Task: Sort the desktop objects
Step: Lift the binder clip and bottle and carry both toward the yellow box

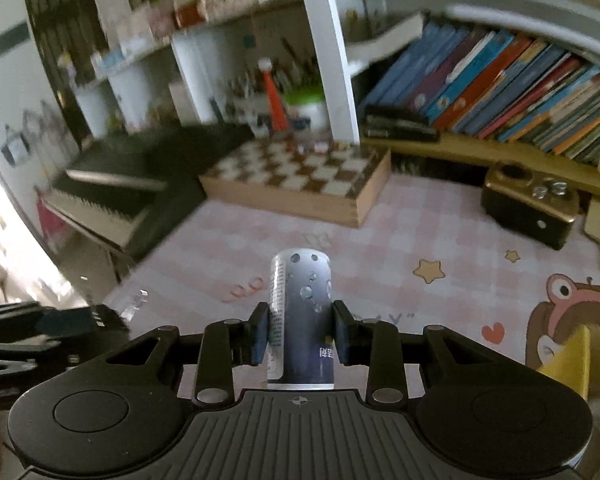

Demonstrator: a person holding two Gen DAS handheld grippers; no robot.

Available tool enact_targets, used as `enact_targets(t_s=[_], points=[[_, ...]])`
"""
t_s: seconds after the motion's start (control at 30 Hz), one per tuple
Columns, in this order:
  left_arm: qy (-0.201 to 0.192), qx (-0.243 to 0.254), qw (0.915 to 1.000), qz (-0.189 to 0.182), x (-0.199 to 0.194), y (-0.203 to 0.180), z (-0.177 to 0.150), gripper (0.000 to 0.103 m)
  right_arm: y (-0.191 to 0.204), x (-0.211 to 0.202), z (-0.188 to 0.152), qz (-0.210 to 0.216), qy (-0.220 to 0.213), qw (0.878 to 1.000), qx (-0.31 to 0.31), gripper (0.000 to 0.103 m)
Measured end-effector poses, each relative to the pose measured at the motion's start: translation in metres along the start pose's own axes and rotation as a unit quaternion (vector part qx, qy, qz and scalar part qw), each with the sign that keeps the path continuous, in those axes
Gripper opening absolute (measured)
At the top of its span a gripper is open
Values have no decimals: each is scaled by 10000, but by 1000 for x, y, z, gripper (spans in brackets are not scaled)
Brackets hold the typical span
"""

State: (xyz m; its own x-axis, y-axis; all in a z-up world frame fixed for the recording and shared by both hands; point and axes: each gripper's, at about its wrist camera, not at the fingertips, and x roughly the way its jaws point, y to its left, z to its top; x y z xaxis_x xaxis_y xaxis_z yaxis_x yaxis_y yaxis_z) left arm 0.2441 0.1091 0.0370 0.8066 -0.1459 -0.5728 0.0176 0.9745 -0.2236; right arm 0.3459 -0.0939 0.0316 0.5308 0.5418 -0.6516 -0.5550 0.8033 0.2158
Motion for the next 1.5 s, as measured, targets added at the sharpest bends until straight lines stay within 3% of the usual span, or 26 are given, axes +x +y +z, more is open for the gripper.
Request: enact_targets(t_s=[0.27,0.47,0.77,1.2,1.5], points=[[-169,223,9991,-324,-37,-2,-7,37,28,-45,-30,-130,-320,9985,433,32],[-119,272,9982,-516,-52,7,-20,37,50,-66,-62,-453,-432,9959,647,32],[44,370,9950,-932,-73,16,-44,37,75,-87,-104,-977,-119,9900,1012,32],[238,487,9922,-1126,-122,34,-83,37,130,-111,-153,-1080,5,9872,1173,33],[448,834,9855,-1411,-140,29,-104,37,149,-131,-191,-1318,-3,9794,1529,33]])
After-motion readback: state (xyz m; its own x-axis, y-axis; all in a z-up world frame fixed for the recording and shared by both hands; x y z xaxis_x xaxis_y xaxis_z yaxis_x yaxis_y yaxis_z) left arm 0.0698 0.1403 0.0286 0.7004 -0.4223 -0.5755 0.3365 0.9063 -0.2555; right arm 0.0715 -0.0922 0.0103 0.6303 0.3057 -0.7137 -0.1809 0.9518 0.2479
